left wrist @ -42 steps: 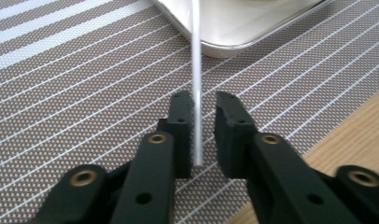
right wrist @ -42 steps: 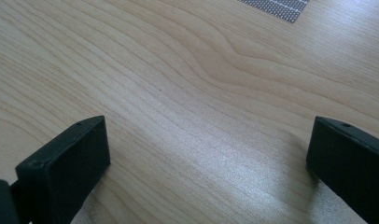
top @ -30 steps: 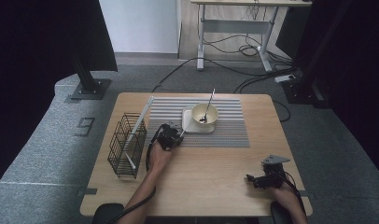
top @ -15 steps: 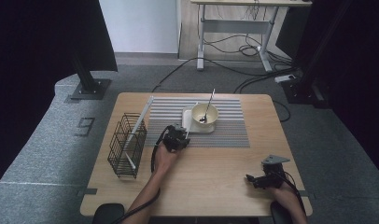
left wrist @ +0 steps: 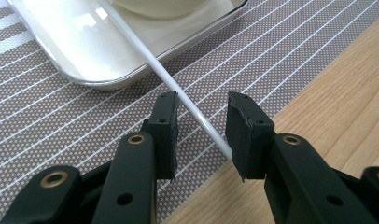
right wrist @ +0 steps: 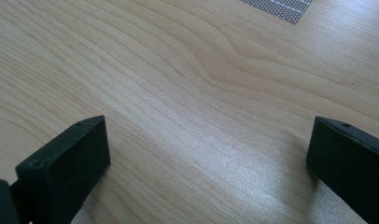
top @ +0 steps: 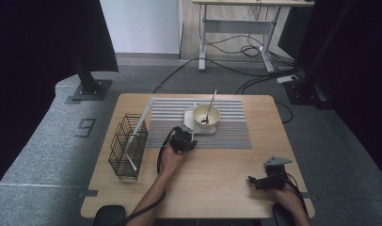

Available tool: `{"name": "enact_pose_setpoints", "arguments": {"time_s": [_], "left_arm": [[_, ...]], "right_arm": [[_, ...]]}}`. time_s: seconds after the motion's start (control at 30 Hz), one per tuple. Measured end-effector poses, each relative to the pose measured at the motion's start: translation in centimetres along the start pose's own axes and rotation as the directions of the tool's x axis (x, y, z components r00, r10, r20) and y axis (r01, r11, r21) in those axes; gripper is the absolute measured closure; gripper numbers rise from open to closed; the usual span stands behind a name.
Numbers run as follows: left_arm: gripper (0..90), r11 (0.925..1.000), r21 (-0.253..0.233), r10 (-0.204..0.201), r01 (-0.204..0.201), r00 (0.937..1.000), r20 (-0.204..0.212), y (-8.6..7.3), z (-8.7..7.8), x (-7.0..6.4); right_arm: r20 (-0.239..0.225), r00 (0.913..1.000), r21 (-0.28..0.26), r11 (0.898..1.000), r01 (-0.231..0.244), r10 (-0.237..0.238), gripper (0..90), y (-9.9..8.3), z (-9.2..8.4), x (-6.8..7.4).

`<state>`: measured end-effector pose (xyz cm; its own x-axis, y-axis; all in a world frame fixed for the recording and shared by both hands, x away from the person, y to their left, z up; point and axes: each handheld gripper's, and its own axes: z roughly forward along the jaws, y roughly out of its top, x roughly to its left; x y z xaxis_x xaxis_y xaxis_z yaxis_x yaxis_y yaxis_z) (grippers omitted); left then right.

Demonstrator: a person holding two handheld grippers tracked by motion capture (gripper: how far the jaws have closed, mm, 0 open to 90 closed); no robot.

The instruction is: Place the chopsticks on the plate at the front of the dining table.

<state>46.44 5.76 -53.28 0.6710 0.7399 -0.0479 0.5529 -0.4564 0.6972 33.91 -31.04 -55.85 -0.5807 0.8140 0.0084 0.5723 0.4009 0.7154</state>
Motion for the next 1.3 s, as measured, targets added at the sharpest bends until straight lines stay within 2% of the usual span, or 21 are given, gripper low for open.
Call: {"name": "enact_pose_setpoints", "arguments": {"time_s": [0.2,0.43,0.77,0.9,1.0,1.07,1.2,1.3], "left_arm": [[61.8,1.0,-0.006,-0.003,0.003,0.9999,0.01,0.1,0.2,-0.3],[58.9,1.0,-0.008,0.001,-0.001,1.0,0.003,0.0,0.1,-0.3],[32.4,0.9985,-0.026,0.048,-0.049,0.9988,-0.008,0.6,-1.3,-0.8],[22.3,0.9976,-0.057,0.041,-0.04,0.9991,0.01,0.7,-2.4,-1.0],[14.1,0.9967,-0.068,0.045,-0.044,0.999,0.006,0.6,-3.1,-1.3],[13.3,0.9961,-0.072,0.051,-0.05,0.9985,0.017,0.4,-3.6,-1.4],[2.9,0.9951,-0.075,0.067,-0.065,0.9974,0.028,0.1,-4.5,-1.3],[0.0,0.9937,-0.079,0.083,-0.079,0.9959,0.038,-0.4,-5.4,-1.4]], "right_arm": [[0.0,1.0,0.0,1.0,0.0,0.0,0.0,0.0,0.0,0.0],[0.0,1.0,0.0,1.0,0.0,0.0,0.0,0.0,0.0,0.0],[-0.001,1.0,0.0,1.0,0.001,-0.001,0.0,0.0,0.0,0.0],[-0.001,1.0,0.0,1.0,0.001,-0.001,0.0,0.0,0.0,0.0],[-0.001,1.0,0.0,1.0,0.001,-0.001,0.0,0.0,0.0,0.0],[-0.001,1.0,0.0,1.0,0.001,-0.001,0.0,0.0,0.0,0.0],[-0.001,1.0,0.0,1.0,0.001,-0.001,0.0,0.0,0.0,0.0],[-0.001,1.0,0.0,1.0,0.001,-0.001,0.0,0.0,0.0,0.0]]}}
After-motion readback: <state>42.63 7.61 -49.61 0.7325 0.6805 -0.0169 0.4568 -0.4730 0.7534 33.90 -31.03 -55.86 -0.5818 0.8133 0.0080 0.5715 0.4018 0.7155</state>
